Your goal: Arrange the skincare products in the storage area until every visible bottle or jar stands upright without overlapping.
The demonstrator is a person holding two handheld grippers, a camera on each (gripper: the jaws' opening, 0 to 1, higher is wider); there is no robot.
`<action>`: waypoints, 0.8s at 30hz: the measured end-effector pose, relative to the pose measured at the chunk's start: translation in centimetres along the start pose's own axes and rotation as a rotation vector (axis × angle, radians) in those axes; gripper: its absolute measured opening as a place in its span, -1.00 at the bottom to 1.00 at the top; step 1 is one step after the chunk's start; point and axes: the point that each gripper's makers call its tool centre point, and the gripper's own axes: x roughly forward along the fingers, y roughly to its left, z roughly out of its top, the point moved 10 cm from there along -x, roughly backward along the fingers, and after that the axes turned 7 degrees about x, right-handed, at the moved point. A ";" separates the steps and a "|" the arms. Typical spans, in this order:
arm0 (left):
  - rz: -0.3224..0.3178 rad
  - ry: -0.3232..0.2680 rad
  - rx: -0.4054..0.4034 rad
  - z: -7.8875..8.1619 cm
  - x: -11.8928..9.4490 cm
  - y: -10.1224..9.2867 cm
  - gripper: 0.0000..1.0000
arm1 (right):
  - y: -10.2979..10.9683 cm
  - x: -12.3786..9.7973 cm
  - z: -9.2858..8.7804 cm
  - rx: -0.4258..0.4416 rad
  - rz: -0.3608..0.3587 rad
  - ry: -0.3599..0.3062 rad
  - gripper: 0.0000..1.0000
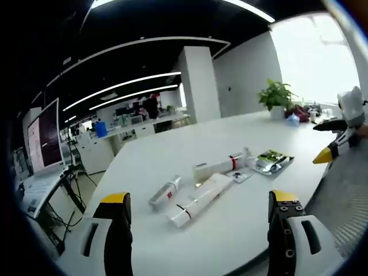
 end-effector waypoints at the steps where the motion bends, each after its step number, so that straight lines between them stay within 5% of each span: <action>1: 0.001 0.001 0.000 0.0 0.0 0.0 0.94 | 0.0 0.0 0.0 0.000 -0.001 -0.001 0.99; 24: 0.037 -0.004 0.004 0.3 0.0 -0.4 0.94 | -0.7 0.1 -0.2 0.005 -0.007 -0.012 0.99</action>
